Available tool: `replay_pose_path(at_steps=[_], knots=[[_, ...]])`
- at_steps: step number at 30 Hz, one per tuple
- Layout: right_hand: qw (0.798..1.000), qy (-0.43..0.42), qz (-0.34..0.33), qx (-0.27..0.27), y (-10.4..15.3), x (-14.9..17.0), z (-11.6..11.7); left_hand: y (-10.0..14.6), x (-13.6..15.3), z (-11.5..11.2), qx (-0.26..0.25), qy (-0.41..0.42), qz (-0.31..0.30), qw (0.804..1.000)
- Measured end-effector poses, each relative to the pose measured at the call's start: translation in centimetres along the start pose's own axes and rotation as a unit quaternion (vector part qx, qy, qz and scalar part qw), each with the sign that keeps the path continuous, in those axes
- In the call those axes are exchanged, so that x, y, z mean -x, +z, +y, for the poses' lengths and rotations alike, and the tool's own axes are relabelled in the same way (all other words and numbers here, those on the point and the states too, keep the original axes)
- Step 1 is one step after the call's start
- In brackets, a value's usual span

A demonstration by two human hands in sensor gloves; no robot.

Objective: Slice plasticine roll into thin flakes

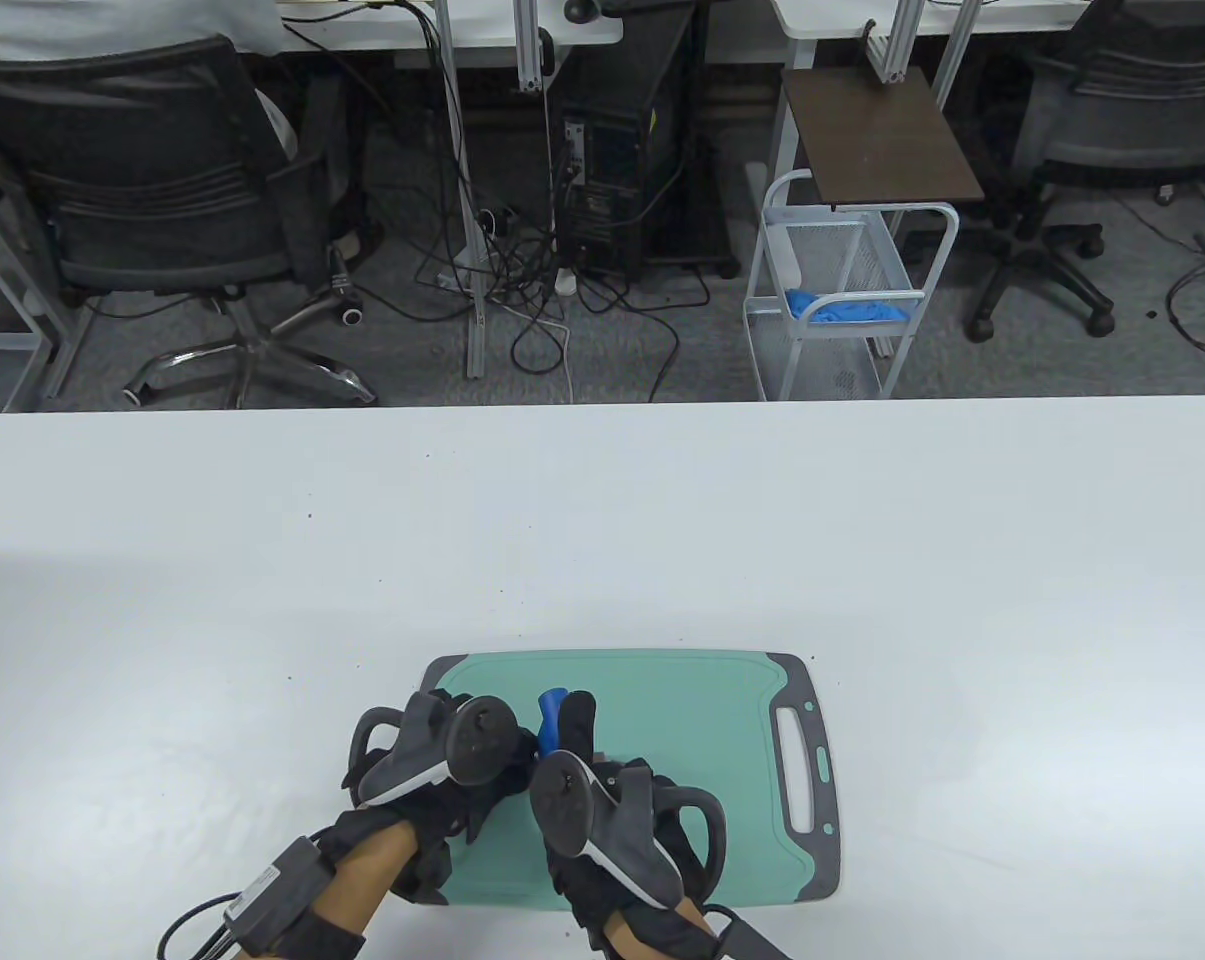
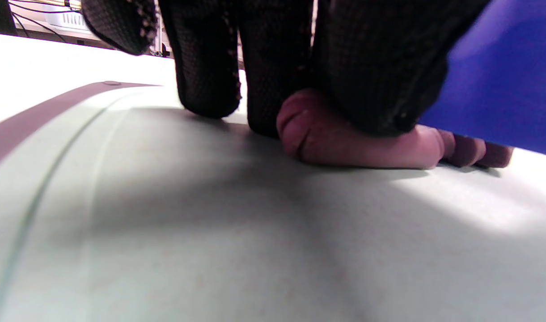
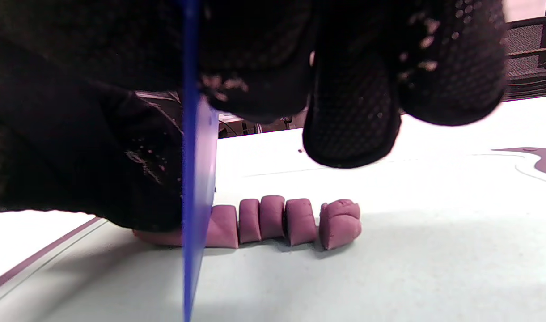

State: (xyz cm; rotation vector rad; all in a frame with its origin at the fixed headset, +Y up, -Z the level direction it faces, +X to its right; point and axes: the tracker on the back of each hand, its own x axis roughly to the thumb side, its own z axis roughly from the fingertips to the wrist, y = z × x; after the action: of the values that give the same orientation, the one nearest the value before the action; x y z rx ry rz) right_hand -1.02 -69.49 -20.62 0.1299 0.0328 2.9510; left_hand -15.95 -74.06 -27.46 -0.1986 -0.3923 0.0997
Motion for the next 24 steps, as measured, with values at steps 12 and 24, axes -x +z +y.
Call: replay_pose_path(at_steps=[12, 24], knots=[[1.000, 0.017, -0.004, 0.004, -0.05, -0.40, 0.23, -0.02, 0.01, -0.01, 0.001, 0.002, 0.001, 1.000], [0.999, 0.035, -0.011, 0.012, -0.18, -0.88, 0.67, -0.04, 0.00, -0.01, 0.001, 0.002, 0.001, 1.000]])
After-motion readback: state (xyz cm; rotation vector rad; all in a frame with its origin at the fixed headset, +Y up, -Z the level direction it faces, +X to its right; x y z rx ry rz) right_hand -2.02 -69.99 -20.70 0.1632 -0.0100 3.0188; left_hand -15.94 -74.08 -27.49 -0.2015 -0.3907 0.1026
